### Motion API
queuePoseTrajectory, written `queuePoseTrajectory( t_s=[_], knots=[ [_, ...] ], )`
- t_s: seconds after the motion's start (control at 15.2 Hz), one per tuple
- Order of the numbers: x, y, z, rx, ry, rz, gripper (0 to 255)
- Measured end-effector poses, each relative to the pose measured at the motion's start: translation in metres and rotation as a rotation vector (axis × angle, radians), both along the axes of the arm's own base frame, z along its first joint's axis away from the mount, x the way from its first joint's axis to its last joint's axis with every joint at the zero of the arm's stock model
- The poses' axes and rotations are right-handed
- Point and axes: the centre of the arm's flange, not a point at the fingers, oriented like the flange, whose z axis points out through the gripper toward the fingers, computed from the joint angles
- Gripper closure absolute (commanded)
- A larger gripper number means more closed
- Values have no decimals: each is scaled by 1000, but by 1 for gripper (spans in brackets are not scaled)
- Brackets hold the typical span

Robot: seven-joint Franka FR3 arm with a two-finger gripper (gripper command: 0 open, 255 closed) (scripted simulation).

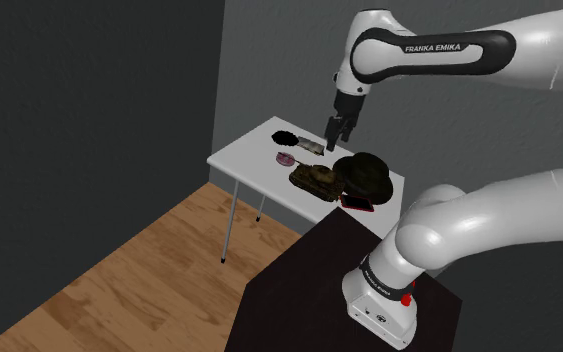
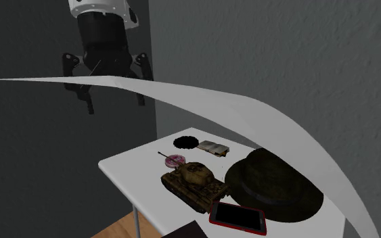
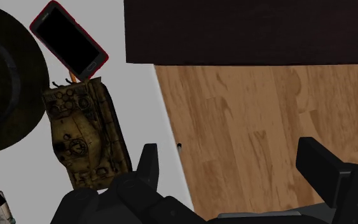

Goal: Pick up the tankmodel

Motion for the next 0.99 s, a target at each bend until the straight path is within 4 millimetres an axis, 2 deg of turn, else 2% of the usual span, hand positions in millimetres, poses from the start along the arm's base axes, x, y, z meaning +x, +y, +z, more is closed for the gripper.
queuePoseTrajectory(
  t_s=[0.99],
  knots=[
    [84, -125, -129, 35, -32, 97, 0]
  ],
)
